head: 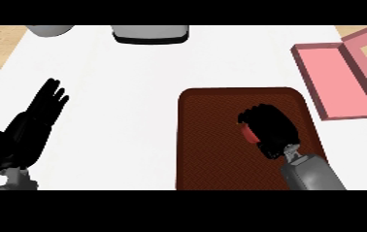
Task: Pick the bell pepper from the tray and place it in the cardboard box
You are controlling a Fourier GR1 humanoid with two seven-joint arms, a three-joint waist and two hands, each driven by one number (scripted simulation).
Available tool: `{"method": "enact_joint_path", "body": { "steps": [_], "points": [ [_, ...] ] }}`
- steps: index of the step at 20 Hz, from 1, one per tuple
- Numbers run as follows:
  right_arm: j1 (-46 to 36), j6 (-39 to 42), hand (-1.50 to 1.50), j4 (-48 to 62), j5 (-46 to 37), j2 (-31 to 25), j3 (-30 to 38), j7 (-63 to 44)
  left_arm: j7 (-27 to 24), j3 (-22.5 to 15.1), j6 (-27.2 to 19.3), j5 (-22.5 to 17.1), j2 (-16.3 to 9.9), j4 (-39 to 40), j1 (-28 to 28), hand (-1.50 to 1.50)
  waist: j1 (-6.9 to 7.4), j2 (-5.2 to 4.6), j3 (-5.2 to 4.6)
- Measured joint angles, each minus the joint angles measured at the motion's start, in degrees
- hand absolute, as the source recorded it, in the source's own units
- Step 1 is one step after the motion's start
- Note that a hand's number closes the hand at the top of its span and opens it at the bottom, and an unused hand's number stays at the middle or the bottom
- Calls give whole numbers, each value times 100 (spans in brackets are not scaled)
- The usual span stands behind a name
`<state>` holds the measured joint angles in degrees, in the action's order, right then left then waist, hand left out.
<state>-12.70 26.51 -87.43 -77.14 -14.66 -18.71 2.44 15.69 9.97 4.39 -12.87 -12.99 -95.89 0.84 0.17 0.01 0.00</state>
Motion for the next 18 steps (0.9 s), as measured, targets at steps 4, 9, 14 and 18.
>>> {"method": "enact_joint_path", "body": {
  "steps": [4, 9, 14, 18],
  "points": [
    [-76, -179, 150, 77, -126, 41, -53, 231, 45, 72, 32, 9, -7, 82, 110, 0, -3, 5, -4],
    [-228, -209, 150, 299, -108, 318, 298, 13, 131, 105, 122, -25, -3, -42, 49, 0, 37, -9, 1],
    [-881, -4, 150, 1020, 294, 976, 1852, -1496, 144, 124, 149, -56, -37, -47, 122, 0, 115, -93, 7],
    [-1746, -167, 150, 1754, 486, 1278, 2813, -2732, 146, 81, 182, -75, -19, -15, 219, 0, 248, -125, 8]
  ]
}}
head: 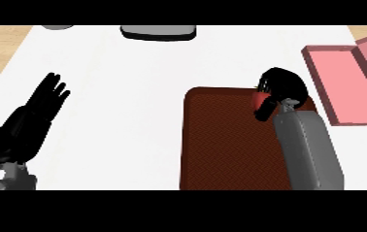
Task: Pick the bell pepper from the tray and place it in the cardboard box
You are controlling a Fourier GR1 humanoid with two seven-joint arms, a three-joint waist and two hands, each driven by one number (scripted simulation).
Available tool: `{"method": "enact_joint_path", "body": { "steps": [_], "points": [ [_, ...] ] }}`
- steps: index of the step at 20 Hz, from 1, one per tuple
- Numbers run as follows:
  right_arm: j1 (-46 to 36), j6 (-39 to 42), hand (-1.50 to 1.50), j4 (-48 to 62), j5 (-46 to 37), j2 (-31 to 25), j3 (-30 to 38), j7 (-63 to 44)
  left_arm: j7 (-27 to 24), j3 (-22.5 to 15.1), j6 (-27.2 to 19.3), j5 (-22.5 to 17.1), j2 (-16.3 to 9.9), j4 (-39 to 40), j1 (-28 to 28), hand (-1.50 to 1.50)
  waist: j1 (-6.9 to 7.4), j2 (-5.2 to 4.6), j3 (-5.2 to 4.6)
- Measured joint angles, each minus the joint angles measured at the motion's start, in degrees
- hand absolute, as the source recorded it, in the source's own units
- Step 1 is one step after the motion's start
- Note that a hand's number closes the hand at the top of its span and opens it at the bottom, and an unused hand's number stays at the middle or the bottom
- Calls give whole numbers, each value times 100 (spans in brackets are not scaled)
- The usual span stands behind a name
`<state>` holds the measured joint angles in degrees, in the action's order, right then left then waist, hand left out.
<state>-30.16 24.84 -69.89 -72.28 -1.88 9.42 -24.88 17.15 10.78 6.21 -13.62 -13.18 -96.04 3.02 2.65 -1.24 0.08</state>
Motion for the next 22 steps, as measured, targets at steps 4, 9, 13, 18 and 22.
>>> {"method": "enact_joint_path", "body": {
  "steps": [4, 9, 13, 18, 22],
  "points": [
    [-1051, -432, 150, 989, -107, -56, 547, -788, 13, -42, 27, 9, 7, 65, 85, 0, 55, 0, -2],
    [-2119, -1151, 150, 1940, -273, -222, 733, -1128, -28, -53, -44, 87, 60, 100, 94, 0, -1, 37, -4],
    [-2732, -1541, 150, 2198, -454, -230, 598, -1309, -85, -4, -17, 92, 50, 183, 52, 0, -72, 71, -8],
    [-3434, -1837, 150, 2125, -769, -330, 441, -1810, -51, -16, -53, 120, 83, 91, -18, 0, -118, 101, -11],
    [-3825, -1905, 150, 1999, -1013, -539, 396, -2290, -190, -9, -49, 160, 139, 207, -83, 0, -170, 113, -14]
  ]
}}
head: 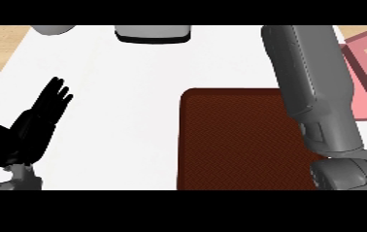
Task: Pick the bell pepper from the tray and place it in the cardboard box
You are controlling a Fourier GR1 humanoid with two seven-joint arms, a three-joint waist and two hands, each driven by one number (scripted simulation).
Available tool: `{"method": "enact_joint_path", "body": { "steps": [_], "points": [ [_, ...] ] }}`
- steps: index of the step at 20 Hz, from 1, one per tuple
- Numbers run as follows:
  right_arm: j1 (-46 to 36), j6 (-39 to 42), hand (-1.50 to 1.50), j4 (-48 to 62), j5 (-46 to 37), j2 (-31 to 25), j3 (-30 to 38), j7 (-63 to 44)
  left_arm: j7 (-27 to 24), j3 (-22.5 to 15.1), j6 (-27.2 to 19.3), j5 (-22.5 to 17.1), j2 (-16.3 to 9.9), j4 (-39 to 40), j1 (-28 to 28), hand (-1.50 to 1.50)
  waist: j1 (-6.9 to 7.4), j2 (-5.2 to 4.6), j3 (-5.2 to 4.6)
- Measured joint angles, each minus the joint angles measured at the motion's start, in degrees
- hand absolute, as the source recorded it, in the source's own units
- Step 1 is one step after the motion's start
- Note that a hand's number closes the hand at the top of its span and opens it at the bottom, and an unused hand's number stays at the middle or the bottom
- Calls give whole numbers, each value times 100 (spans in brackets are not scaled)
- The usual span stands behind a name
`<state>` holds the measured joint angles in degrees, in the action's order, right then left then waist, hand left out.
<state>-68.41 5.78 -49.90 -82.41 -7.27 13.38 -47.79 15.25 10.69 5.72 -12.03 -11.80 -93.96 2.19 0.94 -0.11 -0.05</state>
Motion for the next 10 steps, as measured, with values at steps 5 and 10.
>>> {"method": "enact_joint_path", "body": {
  "steps": [5, 10],
  "points": [
    [-315, -38, 150, 21, -191, -370, 45, -409, 55, 18, 7, -4, -13, -78, -39, 0, -17, 4, 1],
    [-185, -85, 150, 27, -134, -841, 160, -306, 57, 66, 2, 17, -36, -71, -24, 0, -44, 7, 2]
  ]
}}
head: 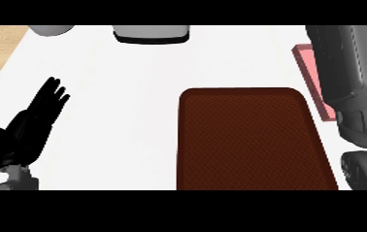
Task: Pick the bell pepper from the tray and place it in the cardboard box
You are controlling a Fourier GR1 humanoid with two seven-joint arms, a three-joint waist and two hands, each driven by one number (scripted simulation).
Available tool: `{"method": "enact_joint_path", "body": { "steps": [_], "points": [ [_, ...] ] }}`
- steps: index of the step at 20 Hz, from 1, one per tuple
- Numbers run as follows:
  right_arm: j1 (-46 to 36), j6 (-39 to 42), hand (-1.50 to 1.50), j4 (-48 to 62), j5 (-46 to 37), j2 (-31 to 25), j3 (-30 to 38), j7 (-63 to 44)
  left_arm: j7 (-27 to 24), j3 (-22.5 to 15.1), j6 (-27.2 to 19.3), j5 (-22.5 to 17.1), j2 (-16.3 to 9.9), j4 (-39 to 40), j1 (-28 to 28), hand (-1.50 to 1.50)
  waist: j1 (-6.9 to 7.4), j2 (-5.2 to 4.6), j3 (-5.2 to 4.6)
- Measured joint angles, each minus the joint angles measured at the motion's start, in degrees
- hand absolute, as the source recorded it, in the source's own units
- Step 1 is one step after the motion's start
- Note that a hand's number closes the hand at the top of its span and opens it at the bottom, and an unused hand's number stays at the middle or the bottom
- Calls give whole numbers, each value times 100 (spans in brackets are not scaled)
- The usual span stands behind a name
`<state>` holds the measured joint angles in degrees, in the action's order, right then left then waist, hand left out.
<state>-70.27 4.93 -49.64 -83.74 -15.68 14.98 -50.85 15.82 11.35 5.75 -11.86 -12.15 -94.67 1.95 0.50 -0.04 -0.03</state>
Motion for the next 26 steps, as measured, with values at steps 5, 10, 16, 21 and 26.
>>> {"method": "enact_joint_path", "body": {
  "steps": [5, 10, 16, 21, 26],
  "points": [
    [273, 17, 150, 117, 126, -412, 74, 310, 34, 91, 36, -60, -49, 69, 94, 0, -11, -2, 3],
    [487, -404, 150, 454, 313, -799, 212, 840, 41, 33, 48, -14, -10, 64, 127, 0, 10, -13, 4],
    [880, -1050, 150, 872, 567, -1050, 400, 1362, 120, 47, 72, -49, 10, -188, -43, 0, 33, -15, 4],
    [1121, -1460, 150, 1443, 917, -1108, 673, 1782, 70, 27, 50, 2, 50, -55, 77, 0, 47, -31, 6],
    [1312, -1506, -150, 2015, 1258, -1141, 1057, 1669, 126, -20, 24, 23, 87, -69, 123, 0, 71, -42, 8]
  ]
}}
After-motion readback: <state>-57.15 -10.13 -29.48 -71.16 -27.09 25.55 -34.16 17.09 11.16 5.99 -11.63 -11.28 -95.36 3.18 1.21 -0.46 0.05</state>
